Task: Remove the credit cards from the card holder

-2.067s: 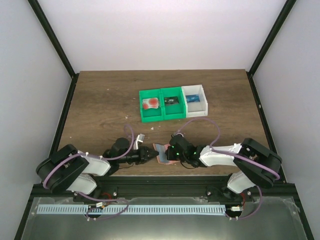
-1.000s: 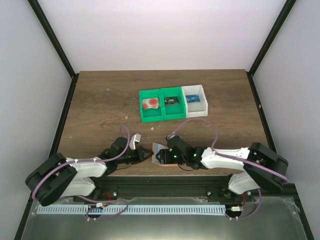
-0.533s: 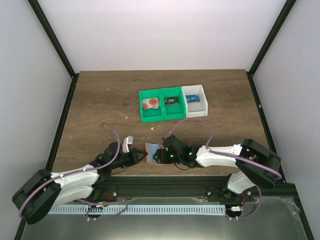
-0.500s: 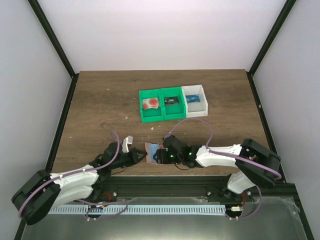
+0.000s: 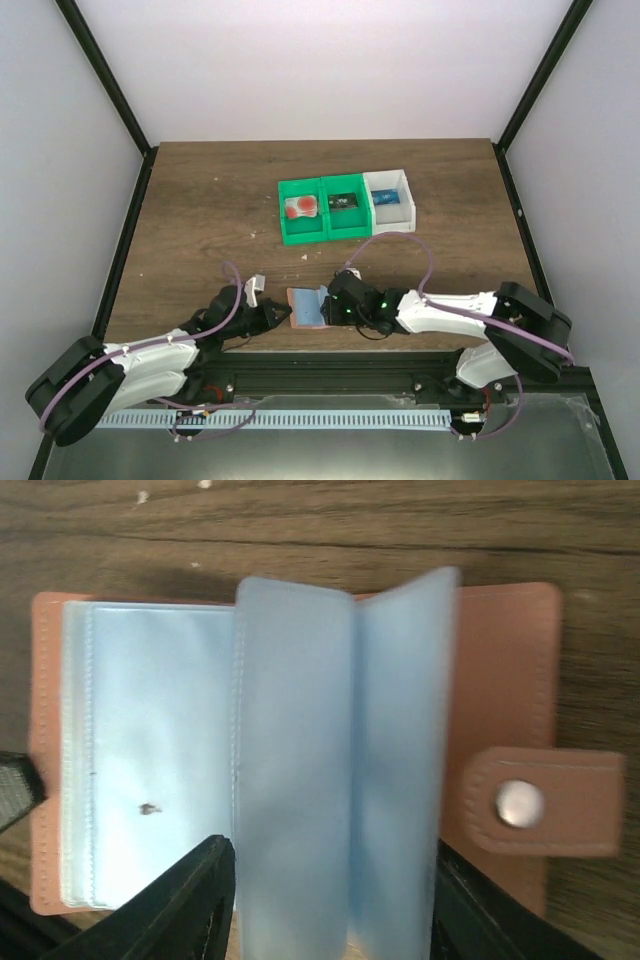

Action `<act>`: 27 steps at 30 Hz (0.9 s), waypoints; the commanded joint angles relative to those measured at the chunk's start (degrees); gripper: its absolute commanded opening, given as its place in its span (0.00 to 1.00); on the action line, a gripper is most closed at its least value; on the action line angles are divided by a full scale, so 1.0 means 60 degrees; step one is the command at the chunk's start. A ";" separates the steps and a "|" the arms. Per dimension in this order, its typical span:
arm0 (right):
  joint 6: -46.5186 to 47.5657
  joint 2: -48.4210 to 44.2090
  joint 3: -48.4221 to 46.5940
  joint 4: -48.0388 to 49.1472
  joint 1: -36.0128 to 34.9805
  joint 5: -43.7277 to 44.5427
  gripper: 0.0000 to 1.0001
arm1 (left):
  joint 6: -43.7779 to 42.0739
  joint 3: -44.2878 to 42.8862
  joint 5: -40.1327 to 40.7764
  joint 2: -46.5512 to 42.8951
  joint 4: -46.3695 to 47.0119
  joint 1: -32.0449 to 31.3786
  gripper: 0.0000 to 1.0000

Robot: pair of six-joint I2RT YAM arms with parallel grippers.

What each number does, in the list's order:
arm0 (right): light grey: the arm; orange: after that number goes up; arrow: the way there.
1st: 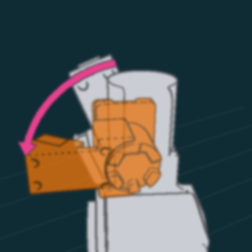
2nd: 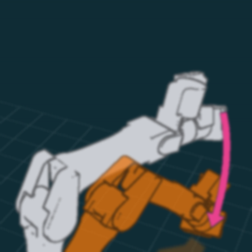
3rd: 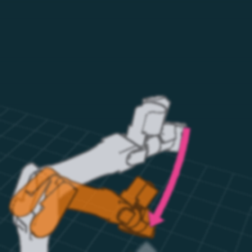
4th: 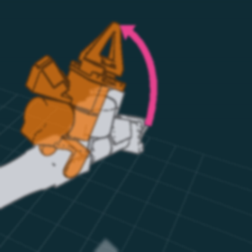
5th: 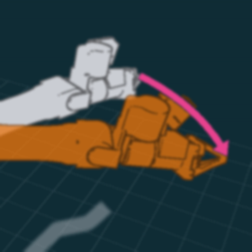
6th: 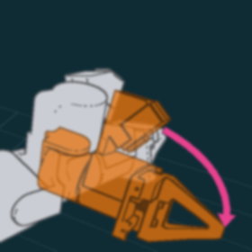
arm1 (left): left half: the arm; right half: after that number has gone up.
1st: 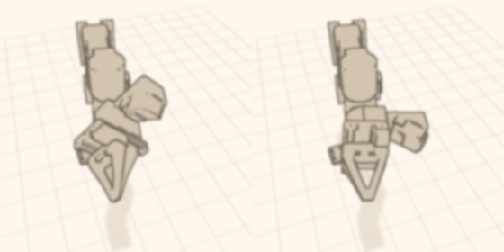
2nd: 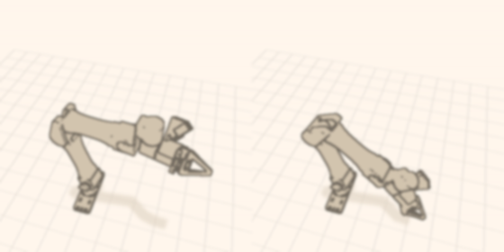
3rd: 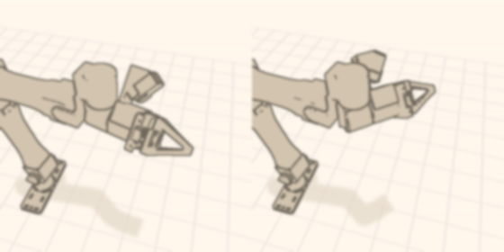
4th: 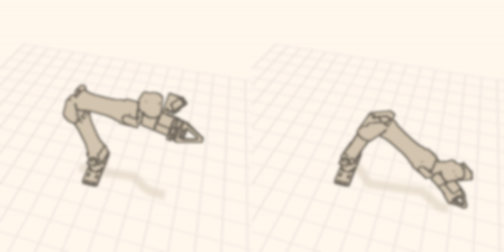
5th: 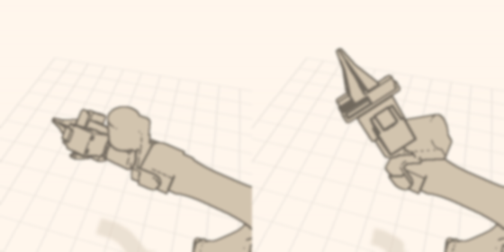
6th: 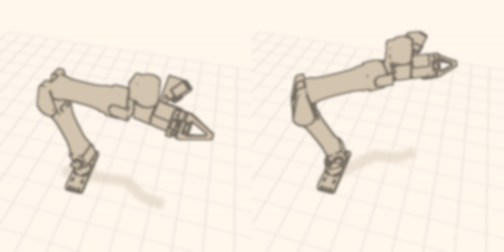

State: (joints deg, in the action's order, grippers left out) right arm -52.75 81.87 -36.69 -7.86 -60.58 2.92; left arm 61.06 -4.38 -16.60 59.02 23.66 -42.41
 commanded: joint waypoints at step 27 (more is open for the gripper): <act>0.0529 0.0989 -0.1966 0.0021 -0.0596 -0.0399 0.55 | -0.0387 0.0086 0.0119 0.0153 -0.0047 -0.0020 0.00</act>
State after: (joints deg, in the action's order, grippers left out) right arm -50.37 84.95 -46.59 -6.81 -63.64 -0.54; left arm 59.72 -4.38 -16.53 59.86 23.64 -42.41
